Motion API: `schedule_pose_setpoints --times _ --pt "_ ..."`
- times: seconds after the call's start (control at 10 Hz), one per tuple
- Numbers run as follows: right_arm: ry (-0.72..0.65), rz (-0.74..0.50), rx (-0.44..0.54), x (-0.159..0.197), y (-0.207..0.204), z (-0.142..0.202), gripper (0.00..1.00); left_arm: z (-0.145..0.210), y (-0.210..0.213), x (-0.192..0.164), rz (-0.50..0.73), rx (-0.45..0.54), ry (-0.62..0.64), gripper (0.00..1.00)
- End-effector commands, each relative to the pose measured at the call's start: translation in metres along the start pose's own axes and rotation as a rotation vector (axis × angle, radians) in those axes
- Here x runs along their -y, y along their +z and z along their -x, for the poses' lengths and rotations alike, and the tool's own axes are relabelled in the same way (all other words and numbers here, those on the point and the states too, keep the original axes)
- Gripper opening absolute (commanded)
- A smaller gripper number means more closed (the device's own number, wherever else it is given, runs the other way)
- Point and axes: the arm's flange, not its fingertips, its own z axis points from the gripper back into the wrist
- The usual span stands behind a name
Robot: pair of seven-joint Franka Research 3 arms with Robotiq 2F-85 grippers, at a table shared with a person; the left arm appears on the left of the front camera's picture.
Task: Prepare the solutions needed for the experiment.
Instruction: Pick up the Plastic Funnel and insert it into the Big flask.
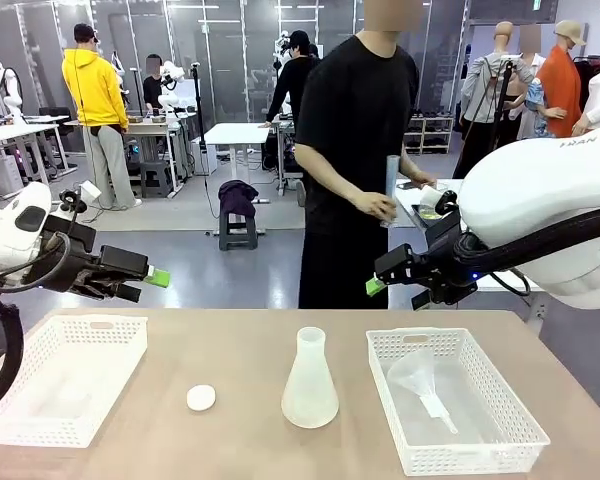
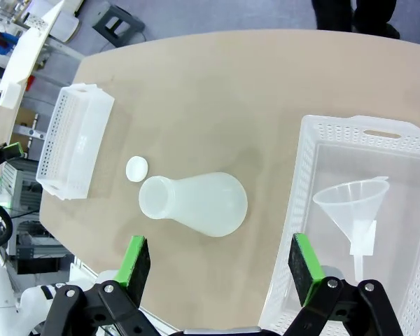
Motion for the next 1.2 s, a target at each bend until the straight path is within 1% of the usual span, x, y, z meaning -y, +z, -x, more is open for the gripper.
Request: schedule_pose_setpoints --times 0.0,0.2,0.3,0.4,0.5,0.6,0.8,0.9,1.0,1.1 --pt "-0.078 -0.055 -0.018 0.002 -0.012 -0.004 1.00 -0.009 -0.008 -0.016 0.112 0.016 0.025 1.00" --pt "-0.236 -0.230 -0.044 0.016 -0.021 -0.009 1.00 -0.019 -0.012 -0.038 0.199 0.056 0.002 1.00" --pt "-0.295 -0.293 -0.046 0.023 -0.022 -0.010 1.00 -0.021 -0.015 -0.048 0.261 0.071 0.003 1.00" --pt "-0.325 -0.324 -0.029 0.030 -0.025 -0.013 1.00 -0.022 -0.022 -0.056 0.348 0.057 -0.018 1.00" --pt "-0.347 -0.344 -0.026 0.032 -0.026 -0.013 1.00 -0.020 -0.029 -0.059 0.426 0.026 -0.005 1.00" --pt "-0.360 -0.373 -0.030 0.033 -0.027 -0.013 1.00 -0.018 -0.037 -0.063 0.510 0.031 0.010 1.00" --pt "-0.400 -0.417 -0.028 0.039 -0.032 -0.015 1.00 -0.017 -0.051 -0.072 0.642 0.089 0.019 1.00" --pt "-0.421 -0.441 -0.041 0.041 -0.033 -0.014 1.00 -0.015 -0.053 -0.072 0.712 0.097 0.028 1.00" --pt "-0.410 -0.391 -0.037 0.038 -0.022 -0.011 1.00 -0.007 -0.039 -0.065 0.554 0.039 0.018 1.00" --pt "-0.410 -0.391 -0.037 0.038 -0.022 -0.011 1.00 -0.007 -0.039 -0.065 0.554 0.039 0.018 1.00"
